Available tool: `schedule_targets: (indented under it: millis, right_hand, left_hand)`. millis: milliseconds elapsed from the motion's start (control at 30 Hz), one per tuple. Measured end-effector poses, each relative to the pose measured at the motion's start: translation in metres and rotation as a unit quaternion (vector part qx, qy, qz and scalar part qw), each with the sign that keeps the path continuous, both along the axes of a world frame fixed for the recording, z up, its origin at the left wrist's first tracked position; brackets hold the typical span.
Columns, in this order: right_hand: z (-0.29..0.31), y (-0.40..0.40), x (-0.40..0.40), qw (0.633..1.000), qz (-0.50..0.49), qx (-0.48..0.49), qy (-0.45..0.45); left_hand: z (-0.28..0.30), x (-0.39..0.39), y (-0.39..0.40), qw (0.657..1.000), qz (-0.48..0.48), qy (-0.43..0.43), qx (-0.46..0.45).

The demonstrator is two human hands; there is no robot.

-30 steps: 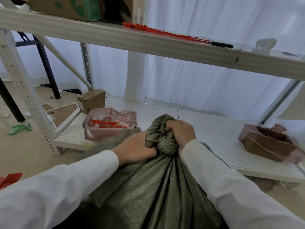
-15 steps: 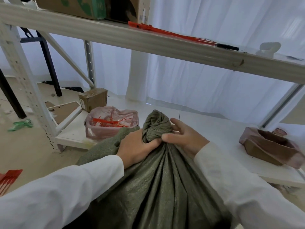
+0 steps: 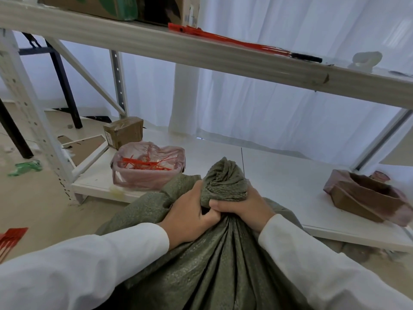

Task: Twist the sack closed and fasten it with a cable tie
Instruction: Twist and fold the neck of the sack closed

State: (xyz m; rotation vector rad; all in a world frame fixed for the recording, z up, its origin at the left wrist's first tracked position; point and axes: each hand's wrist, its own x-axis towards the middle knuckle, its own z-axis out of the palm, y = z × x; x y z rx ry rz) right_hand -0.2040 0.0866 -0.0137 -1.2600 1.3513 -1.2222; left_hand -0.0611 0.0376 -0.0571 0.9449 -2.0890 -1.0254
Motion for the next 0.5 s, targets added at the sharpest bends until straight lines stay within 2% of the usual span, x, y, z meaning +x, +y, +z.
schedule_targets:
  millis: [100,267,400,500]
  right_hand:
    - [-0.002,-0.003,0.01,0.997,-0.06,0.022,-0.05]
    - [-0.001,-0.011,0.017,0.991,-0.122,0.033,-0.032]
    - [0.006,-0.011,0.015,0.994,-0.067,0.04,0.07]
    - [0.011,-0.014,0.008,0.993,0.011,0.064,0.094]
  left_hand:
    - [0.002,0.0,-0.002,0.999,-0.008,-0.036,0.035]
    - [0.017,-0.001,0.0,0.992,-0.008,-0.094,0.085]
    - [0.006,-0.008,-0.002,0.991,-0.002,0.004,0.131]
    - [-0.003,-0.015,-0.011,0.99,-0.009,0.035,0.134]
